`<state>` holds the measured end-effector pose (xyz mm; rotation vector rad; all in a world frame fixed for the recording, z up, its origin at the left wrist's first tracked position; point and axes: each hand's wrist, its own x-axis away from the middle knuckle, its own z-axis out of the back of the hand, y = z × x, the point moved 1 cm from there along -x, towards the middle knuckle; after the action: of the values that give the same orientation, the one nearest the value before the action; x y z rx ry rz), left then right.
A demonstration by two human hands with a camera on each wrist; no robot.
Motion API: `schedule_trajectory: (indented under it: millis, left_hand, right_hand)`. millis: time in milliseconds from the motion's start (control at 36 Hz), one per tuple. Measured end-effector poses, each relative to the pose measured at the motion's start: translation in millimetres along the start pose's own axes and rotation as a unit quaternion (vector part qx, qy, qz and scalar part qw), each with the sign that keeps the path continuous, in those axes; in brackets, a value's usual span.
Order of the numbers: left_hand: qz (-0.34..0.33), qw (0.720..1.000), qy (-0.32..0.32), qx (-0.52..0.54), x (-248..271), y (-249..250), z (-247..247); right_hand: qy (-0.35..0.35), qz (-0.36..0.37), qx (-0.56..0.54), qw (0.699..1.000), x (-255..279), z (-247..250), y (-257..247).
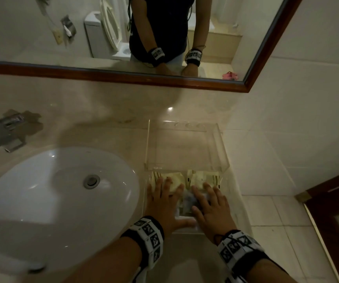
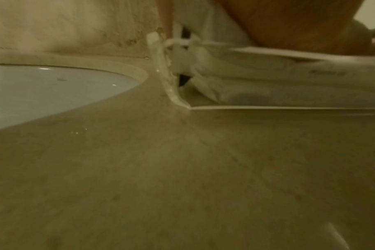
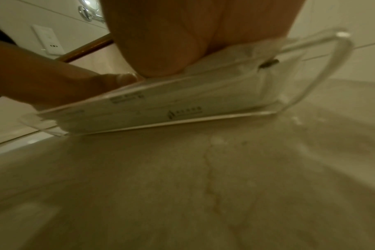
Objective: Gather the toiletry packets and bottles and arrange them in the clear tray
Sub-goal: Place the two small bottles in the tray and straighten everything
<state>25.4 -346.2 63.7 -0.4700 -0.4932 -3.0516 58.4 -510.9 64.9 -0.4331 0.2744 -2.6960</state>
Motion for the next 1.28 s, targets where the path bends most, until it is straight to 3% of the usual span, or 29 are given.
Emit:
schedule_trajectory:
  millis: [222, 472, 556, 667, 889, 917, 972, 1056, 1111, 1167, 1222, 1278]
  left_hand:
    - [-0.004, 1.0, 0.015, -0.006, 3, -1, -4]
    - [-0.012, 0.999, 0.039, 0.015, 3, -2, -5]
    - [-0.011, 0.997, 0.078, -0.017, 1, -2, -1]
    - [0.011, 1.0, 0.007, -0.006, 1, -1, -1]
    - [-0.001, 0.999, 0.003, -0.035, 4, -1, 4]
    - [-0.005, 0.999, 0.013, -0.029, 6, -1, 11]
    - [-0.003, 0.999, 0.052, -0.003, 9, -7, 27]
    - [0.034, 0.984, 0.154, 0.079, 15, -25, 53]
    - [0.095, 0.966, 0.165, 0.174, 16, -37, 63]
    - [0.159, 0.944, 0.125, 0.26, 14, -46, 63]
    - [0.187, 0.942, 0.081, 0.266, 10, -52, 56]
    - [0.195, 0.951, 0.061, 0.234, 5, -56, 47]
  right_hand:
    - [0.063, 0.028, -0.004, 0.998, -13, 6, -9]
    - [0.0, 0.039, 0.027, 0.999, -22, 5, 1]
    - [0.002, 0.034, 0.014, 0.999, -20, 2, 1]
    - [0.009, 0.026, 0.014, 1.0, -22, -1, 0]
    - [-0.005, 0.047, -0.003, 0.999, -21, 11, 2]
    - [0.018, 0.047, -0.024, 0.998, -20, 18, 3]
    - [0.128, 0.03, -0.071, 0.989, -19, 33, 12]
    - [0.245, -0.05, -0.122, 0.96, -16, 58, 34]
    - [0.214, -0.141, -0.168, 0.952, -17, 65, 51]
    - [0.127, -0.223, -0.211, 0.943, -19, 65, 62]
    - [0.049, -0.262, -0.224, 0.938, -19, 59, 65]
    - [0.02, -0.263, -0.217, 0.94, -19, 53, 62]
